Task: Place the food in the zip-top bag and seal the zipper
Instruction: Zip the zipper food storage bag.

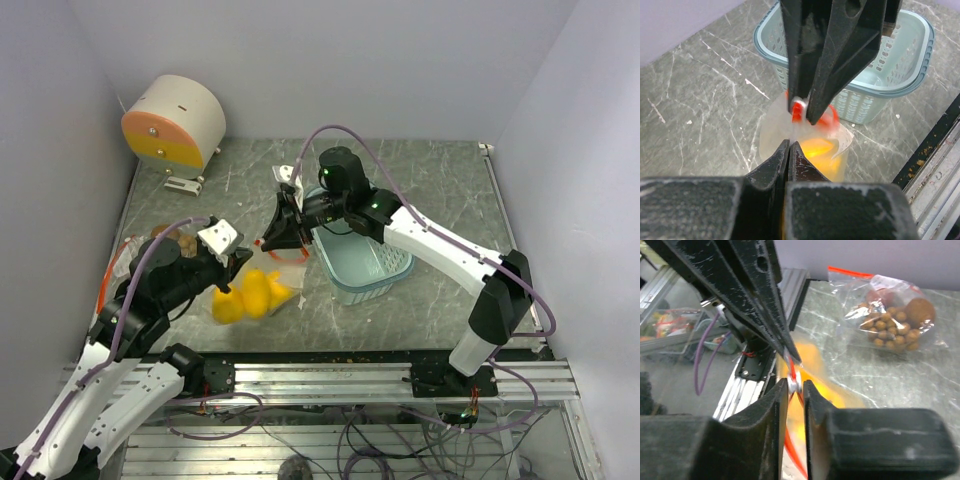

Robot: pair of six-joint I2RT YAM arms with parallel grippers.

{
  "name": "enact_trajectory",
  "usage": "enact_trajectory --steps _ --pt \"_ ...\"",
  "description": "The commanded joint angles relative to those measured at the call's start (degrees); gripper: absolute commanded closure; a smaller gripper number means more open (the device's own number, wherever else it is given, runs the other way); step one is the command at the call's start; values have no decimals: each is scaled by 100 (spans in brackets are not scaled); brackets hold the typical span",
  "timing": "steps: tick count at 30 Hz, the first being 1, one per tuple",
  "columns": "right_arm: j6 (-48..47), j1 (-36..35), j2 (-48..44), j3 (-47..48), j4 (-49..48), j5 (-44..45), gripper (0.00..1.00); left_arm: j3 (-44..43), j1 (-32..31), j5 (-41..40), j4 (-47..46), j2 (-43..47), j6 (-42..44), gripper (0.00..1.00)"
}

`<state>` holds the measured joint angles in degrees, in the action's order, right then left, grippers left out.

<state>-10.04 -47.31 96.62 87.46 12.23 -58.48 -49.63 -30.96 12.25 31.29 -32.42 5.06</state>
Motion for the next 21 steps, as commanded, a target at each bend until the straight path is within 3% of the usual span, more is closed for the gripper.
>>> enact_trajectory --steps 1,5,12,17,19,21 --pt "650 99 -109 -19 -556 476 79 89 20 64 -562 71 -133 93" --pt "907 106 -97 -121 -895 504 68 174 21 38 -647 44 -187 93" --pt "913 103 -82 -204 -1053 142 67 263 20 85 -764 63 -191 93" --pt "1068 105 16 -174 -1183 102 57 252 20 118 -755 37 -163 93" --pt "1076 102 16 -177 -1201 32 61 253 20 110 -748 41 -159 93" --pt "1060 108 6 -183 -1176 2 75 256 21 80 -713 58 -147 93"
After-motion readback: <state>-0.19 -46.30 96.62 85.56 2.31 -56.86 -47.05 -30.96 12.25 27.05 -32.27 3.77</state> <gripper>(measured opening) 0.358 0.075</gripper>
